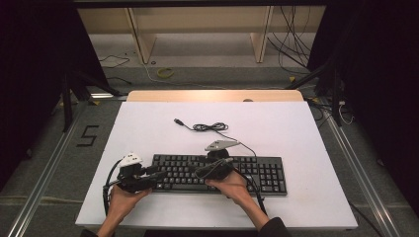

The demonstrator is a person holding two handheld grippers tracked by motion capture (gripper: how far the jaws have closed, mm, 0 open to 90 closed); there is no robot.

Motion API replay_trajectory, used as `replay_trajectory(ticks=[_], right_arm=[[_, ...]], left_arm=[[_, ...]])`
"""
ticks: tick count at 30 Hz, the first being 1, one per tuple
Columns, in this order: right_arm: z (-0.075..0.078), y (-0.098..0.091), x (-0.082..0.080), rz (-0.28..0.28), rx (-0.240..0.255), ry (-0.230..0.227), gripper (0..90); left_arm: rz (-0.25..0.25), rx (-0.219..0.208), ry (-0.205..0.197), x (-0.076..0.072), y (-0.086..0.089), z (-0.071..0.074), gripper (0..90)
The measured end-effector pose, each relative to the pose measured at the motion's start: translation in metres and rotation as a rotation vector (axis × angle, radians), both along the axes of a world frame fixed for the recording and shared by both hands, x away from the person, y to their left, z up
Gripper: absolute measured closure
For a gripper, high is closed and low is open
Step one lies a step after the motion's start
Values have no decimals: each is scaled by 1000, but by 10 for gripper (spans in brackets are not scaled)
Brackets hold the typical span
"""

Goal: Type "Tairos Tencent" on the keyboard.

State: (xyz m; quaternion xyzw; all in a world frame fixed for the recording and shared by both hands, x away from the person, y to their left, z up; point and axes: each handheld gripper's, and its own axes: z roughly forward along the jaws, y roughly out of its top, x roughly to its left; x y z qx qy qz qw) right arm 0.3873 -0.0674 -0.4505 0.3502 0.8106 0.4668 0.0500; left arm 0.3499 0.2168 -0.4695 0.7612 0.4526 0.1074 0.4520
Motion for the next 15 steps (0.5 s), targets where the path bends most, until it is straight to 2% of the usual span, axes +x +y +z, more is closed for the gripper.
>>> replay_trajectory(ticks=[5, 6, 7, 8, 10, 11, 15], right_arm=[[2, -5, -2, -8, -12, -13, 397], [2, -7, -2, -14, -10, -12, 394], [3, -10, -2, -21, -14, -12, 383], [3, -10, -2, -21, -14, -12, 383], [2, -14, -1, -30, -15, -15, 378], [1, -17, 1, -39, -15, -13, 376], [1, -20, 3, -47, -21, -9, 370]], left_arm=[[9, -4, -5, 3, 1, -1, 552], [12, -3, -6, 3, 2, -2, 572], [12, -1, -8, 4, 3, -2, 630], [16, -2, -12, 4, 4, -2, 630], [23, 2, -13, 5, 4, -2, 686], [24, 9, -13, 5, 4, -2, 744], [19, 29, -10, 6, 2, -3, 804]])
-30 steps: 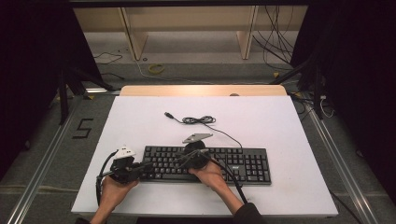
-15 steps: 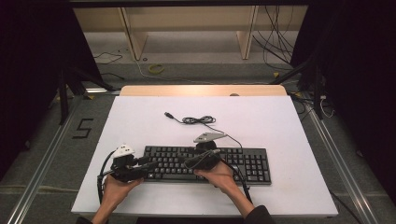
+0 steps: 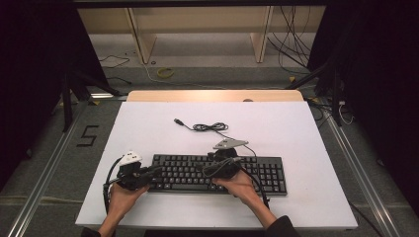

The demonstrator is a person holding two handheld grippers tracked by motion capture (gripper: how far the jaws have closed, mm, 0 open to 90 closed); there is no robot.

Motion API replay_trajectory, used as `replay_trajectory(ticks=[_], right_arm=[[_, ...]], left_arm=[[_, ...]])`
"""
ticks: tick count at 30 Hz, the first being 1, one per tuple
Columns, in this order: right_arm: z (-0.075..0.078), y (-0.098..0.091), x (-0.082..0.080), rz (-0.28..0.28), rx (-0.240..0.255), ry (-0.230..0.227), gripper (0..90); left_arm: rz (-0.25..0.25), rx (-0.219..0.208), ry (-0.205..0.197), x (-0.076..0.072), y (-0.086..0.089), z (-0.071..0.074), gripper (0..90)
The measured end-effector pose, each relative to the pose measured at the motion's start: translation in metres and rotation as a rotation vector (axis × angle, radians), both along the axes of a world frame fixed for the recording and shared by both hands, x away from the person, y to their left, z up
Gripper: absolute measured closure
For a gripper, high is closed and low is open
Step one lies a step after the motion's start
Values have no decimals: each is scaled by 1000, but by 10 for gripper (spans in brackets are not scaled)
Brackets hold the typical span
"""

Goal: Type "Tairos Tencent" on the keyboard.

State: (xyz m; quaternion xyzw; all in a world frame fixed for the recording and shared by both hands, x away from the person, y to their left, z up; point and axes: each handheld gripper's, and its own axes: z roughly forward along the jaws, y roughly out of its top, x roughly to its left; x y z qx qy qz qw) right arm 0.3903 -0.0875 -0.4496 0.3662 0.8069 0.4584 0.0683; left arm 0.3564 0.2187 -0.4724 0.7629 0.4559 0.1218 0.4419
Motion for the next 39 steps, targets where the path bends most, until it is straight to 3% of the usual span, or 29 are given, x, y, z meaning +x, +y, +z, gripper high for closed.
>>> replay_trajectory(ticks=[6, 10, 26, 34, 39], right_arm=[[-2, -1, 3, -9, -9, 6, 349], [-2, -1, 3, -11, -9, 10, 346], [-3, -3, 4, -22, -16, 17, 341], [-2, -3, 3, -23, -14, 14, 341], [-1, -4, 3, -20, -11, 10, 344]], left_arm=[[-11, 32, 11, 3, -7, -3, 891], [-22, 56, 21, 4, -11, -5, 893], [-37, 78, 81, 8, -15, -11, 894], [-44, 74, 81, 8, -16, -11, 896], [-33, 69, 61, 5, -16, -7, 869]])
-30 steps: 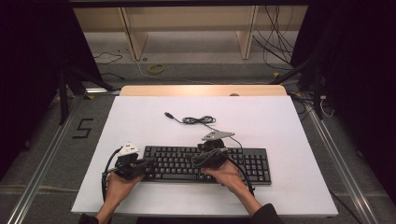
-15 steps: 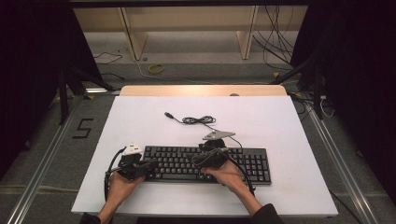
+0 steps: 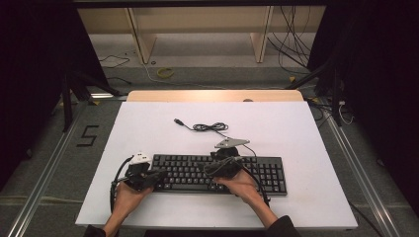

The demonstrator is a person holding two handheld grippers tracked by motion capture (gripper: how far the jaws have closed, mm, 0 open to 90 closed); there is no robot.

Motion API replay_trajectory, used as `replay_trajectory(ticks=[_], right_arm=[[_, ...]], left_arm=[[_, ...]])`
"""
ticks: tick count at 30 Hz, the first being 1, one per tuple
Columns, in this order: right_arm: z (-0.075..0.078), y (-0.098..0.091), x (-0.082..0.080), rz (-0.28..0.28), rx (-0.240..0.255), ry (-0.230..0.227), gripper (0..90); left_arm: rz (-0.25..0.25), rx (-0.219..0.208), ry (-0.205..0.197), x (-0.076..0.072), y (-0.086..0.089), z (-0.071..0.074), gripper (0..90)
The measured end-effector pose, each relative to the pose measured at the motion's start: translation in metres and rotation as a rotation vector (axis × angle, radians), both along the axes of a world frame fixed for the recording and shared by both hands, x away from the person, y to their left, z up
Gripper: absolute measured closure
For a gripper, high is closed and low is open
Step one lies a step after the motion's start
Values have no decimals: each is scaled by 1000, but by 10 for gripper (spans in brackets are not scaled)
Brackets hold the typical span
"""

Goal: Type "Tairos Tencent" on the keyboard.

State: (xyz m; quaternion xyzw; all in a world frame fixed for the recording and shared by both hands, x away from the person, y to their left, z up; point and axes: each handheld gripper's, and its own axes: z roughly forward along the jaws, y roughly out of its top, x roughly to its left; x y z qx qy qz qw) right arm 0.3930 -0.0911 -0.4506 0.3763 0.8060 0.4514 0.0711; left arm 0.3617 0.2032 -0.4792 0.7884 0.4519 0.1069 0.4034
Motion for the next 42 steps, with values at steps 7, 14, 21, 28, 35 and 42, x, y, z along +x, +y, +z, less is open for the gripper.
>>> replay_trajectory(ticks=[7, 14, 21, 28, 35, 42], right_arm=[[0, -1, 0, 4, 5, 2, 375], [0, -1, -1, 17, 4, -2, 437], [-2, 1, -1, 20, -16, -2, 532], [-4, 3, -2, 34, -35, 0, 642], [-7, 4, -3, 48, -49, 5, 744], [-13, 5, -2, 50, -74, 10, 849]], left_arm=[[-1, -34, -40, -5, 4, 5, 783], [-11, -79, -59, -7, 5, 7, 632], [-22, -111, -84, -10, 3, 9, 491], [-35, -145, -114, -13, 2, 11, 417], [-36, -182, -118, -14, 3, 12, 362], [-39, -188, -128, -14, 3, 13, 346]])
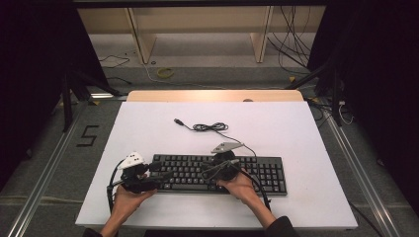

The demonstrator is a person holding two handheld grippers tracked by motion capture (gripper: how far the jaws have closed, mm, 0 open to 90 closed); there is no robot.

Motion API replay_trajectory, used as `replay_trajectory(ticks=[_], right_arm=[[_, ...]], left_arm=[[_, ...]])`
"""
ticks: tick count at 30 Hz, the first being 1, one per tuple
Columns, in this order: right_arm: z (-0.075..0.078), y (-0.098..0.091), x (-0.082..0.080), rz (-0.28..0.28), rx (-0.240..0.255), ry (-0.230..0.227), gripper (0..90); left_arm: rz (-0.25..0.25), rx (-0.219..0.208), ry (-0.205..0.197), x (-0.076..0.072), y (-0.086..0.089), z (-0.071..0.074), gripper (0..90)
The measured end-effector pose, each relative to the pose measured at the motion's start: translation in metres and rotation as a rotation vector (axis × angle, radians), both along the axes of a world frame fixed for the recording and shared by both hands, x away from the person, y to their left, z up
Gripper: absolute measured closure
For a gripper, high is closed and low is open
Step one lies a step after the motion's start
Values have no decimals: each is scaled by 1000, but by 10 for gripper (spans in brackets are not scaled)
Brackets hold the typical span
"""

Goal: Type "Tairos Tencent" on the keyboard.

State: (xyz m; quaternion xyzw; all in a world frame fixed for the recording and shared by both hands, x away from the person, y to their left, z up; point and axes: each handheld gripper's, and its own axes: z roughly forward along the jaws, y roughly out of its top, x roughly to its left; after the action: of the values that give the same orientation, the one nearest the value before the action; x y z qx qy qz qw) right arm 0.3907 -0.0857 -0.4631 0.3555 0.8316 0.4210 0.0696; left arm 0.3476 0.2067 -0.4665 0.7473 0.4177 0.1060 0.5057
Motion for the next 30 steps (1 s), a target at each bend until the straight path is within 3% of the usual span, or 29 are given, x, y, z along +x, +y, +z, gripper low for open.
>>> replay_trajectory(ticks=[7, 26, 30], right_arm=[[-5, 3, 0, 2, -26, 5, 890], [-16, 9, 3, -12, -66, 24, 900], [-17, 11, 2, -13, -75, 6, 900]], left_arm=[[-4, -10, -3, -1, 0, 0, 336], [-19, -28, -14, -2, -1, 1, 309], [-18, -26, -15, -2, -1, 1, 309]])
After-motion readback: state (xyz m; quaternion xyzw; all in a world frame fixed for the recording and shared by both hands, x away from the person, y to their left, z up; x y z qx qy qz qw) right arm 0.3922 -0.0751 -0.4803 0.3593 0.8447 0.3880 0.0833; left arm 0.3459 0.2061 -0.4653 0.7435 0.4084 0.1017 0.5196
